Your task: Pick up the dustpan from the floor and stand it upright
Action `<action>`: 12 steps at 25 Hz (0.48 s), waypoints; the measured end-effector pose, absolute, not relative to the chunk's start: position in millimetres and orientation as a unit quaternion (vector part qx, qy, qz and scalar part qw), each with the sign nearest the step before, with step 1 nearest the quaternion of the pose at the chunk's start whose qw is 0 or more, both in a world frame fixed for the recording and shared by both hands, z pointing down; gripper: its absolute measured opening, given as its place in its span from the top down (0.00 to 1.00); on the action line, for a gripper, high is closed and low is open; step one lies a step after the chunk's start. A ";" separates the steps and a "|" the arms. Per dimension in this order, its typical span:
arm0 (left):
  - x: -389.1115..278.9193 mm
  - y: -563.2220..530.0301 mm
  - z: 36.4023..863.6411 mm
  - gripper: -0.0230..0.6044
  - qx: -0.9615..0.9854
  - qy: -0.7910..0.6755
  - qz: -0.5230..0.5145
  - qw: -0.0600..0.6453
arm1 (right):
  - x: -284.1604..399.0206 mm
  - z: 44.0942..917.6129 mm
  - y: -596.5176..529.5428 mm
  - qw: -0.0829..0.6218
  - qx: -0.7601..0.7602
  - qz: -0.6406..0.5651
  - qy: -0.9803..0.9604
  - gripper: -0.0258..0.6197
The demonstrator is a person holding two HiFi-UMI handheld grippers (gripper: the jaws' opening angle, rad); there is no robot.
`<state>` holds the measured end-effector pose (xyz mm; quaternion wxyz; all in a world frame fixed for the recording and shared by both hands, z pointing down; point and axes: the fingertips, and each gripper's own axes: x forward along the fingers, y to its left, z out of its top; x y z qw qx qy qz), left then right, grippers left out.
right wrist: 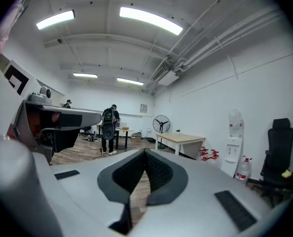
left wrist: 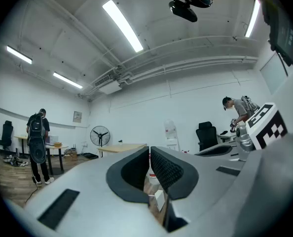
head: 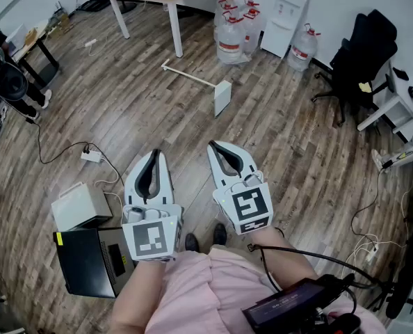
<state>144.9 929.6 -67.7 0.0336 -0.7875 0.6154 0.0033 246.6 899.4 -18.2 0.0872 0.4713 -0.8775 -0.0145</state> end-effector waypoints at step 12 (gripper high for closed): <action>173.7 907.2 -61.9 0.93 -0.778 0.627 0.002 0.038 | 275.7 -12.2 873.6 0.079 0.462 -0.010 -0.884 0.96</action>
